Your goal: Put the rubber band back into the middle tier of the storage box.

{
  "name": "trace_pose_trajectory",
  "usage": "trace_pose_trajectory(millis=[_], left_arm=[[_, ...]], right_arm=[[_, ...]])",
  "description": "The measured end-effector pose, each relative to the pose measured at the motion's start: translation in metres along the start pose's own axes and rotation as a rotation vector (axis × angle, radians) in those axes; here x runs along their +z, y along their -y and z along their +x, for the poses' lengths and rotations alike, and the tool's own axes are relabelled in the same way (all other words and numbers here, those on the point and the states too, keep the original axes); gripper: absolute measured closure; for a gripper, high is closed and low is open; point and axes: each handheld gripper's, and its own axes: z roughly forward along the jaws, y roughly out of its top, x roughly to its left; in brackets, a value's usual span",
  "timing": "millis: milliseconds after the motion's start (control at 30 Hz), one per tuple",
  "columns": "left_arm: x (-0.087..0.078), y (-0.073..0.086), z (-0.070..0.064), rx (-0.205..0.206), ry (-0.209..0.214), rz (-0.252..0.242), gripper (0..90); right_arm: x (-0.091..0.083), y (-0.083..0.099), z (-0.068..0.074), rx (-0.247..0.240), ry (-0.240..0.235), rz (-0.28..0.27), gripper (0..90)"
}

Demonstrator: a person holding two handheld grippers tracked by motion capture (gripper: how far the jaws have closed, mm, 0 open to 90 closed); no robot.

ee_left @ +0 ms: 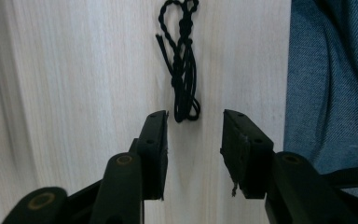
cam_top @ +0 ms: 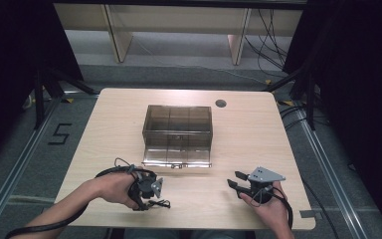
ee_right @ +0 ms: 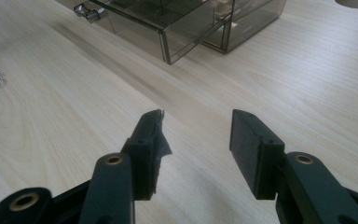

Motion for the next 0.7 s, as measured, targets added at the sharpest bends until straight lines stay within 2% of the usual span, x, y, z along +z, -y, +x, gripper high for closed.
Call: trace_pose_trajectory(millis=[33,100,133,200,333,400,467,533,567,600,633,700], left_arm=[[0.0,-0.002,0.001,0.011,0.002,0.007,60.5],[0.001,-0.006,0.003,0.016,0.0,0.009,62.0],[0.002,-0.009,0.004,0.029,0.001,0.018,63.5],[0.004,-0.01,0.003,0.027,0.005,0.014,65.6],[0.006,-0.015,0.003,0.039,0.02,0.024,69.4],[0.007,-0.017,0.003,0.044,0.013,0.037,71.8],[0.008,-0.018,0.003,0.053,0.015,0.037,79.2],[0.009,-0.019,0.002,0.062,0.026,0.04,81.4],[0.01,-0.02,0.001,0.072,0.025,0.04,85.2],[0.01,-0.02,0.001,0.072,0.025,0.04,86.6],[0.01,-0.02,0.001,0.075,0.026,0.033,87.1],[0.008,-0.02,0.0,0.071,0.034,0.03,87.4]], right_arm=[[0.0,0.0,0.0,0.0,0.0,0.0,54.8],[-0.001,0.001,0.002,0.03,-0.002,0.009,54.8],[0.0,0.001,0.001,0.011,-0.001,0.004,54.8],[0.001,0.001,0.0,0.001,-0.007,-0.002,54.8],[0.0,0.001,0.0,0.007,-0.005,0.003,54.8],[0.0,0.001,0.001,0.016,-0.012,0.011,54.9],[0.001,0.001,0.0,0.015,-0.007,0.005,55.0],[0.001,0.001,0.0,0.01,-0.012,0.005,55.1],[0.0,0.001,0.002,0.029,-0.008,0.009,55.4],[0.0,0.001,0.002,0.029,-0.008,0.009,55.4],[0.0,0.001,0.003,0.052,-0.016,0.021,55.4],[0.0,0.001,0.003,0.047,-0.014,0.014,55.5]])
